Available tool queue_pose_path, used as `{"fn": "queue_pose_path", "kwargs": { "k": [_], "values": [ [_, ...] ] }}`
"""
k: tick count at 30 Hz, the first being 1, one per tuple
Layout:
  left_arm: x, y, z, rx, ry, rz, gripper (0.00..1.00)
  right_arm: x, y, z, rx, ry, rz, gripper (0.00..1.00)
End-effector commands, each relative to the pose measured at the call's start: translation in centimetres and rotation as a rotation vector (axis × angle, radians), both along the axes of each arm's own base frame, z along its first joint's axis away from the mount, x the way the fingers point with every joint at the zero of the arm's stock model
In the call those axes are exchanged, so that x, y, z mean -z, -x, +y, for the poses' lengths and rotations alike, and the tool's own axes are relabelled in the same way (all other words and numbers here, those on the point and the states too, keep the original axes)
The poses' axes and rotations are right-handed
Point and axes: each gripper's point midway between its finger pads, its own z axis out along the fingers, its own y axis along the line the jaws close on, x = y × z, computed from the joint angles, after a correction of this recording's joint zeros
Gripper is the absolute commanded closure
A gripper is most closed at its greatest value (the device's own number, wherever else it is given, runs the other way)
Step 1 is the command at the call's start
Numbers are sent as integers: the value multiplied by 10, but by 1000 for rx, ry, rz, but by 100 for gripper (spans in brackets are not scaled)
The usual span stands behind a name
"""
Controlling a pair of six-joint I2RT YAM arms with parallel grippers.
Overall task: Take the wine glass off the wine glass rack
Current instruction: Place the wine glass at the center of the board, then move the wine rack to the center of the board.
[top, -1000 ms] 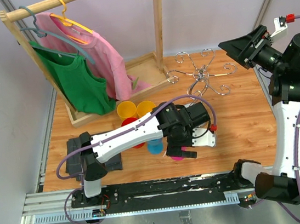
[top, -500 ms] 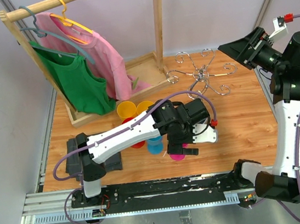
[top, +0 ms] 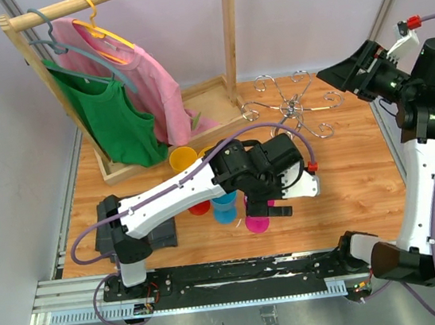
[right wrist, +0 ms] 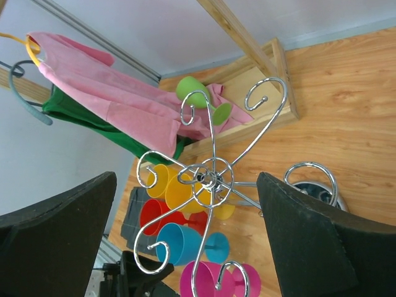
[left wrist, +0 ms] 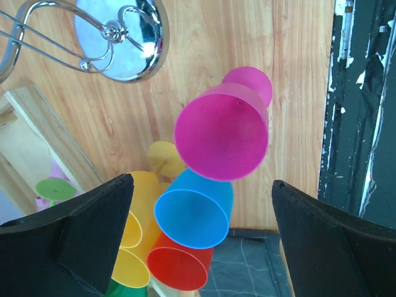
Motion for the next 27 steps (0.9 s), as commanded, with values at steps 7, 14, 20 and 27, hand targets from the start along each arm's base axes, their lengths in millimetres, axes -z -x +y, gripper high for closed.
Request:
{"fn": "queue_pose_path", "kwargs": {
  "k": [7,14,20,27],
  "values": [
    [-70,-23,-6,-103,241,-86,1,22,2,33,-28,266,68,7],
    [-107,-69,26,-291,385,-74,2,32,2,39,40,409,155,17],
    [-111,-85,56,-367,423,-37,2,40,4,38,105,552,211,28],
    [-116,-97,75,-419,442,-41,2,45,-1,54,128,670,245,43]
  ]
}}
